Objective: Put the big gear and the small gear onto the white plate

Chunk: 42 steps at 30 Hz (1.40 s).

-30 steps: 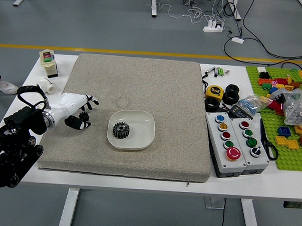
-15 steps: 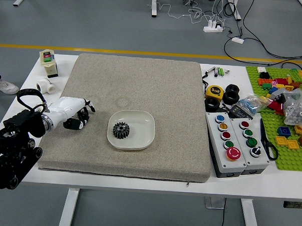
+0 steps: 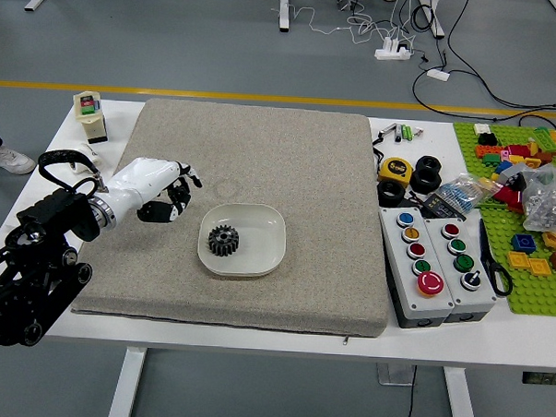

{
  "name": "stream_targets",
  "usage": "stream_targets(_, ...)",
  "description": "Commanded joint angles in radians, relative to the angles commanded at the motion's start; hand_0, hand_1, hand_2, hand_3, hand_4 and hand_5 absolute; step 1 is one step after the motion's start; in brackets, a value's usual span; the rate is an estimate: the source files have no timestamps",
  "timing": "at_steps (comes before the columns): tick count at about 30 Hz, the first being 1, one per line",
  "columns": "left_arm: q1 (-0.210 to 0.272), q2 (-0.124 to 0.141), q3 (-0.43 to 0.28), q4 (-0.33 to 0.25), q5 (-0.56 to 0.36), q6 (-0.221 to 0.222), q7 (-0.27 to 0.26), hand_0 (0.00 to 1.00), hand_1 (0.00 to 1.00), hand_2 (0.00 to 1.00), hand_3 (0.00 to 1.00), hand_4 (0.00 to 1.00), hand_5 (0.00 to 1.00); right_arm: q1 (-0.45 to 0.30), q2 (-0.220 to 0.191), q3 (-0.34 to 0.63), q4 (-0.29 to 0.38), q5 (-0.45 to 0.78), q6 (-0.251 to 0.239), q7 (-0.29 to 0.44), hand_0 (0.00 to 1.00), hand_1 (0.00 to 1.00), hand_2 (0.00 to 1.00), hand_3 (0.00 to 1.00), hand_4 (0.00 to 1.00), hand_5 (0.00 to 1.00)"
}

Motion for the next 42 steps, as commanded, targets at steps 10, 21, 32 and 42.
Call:
stream_targets(10,-0.025,-0.061,0.209,-0.073,-0.157,0.117,-0.056,0.314,0.429,0.523,0.644,0.002,0.002,0.004,-0.001,-0.008,0.001,0.001,-0.001,0.000,0.623,0.620,0.681,0.470,0.728,0.595)
stream_targets(21,-0.073,-0.119,0.289,0.031,-0.110,0.133,-0.026,0.365,0.488,0.597,0.702,0.816,0.124,0.009,-0.001,-0.012,0.002,0.004,-0.002,0.001,0.623,0.620,0.681,0.470,0.729,0.594)
stream_targets(32,-0.082,-0.126,0.281,0.063,-0.080,0.113,0.012,0.585,0.695,0.783,0.833,0.998,0.364,0.011,-0.002,-0.011,0.002,0.004,-0.003,0.002,0.623,0.620,0.681,0.470,0.730,0.592)
stream_targets(42,-0.059,-0.116,0.189,0.021,-0.071,0.176,-0.012,0.659,0.733,0.812,0.835,0.998,0.375,0.010,-0.001,-0.010,0.001,0.007,-0.002,0.002,0.622,0.620,0.681,0.470,0.730,0.592)
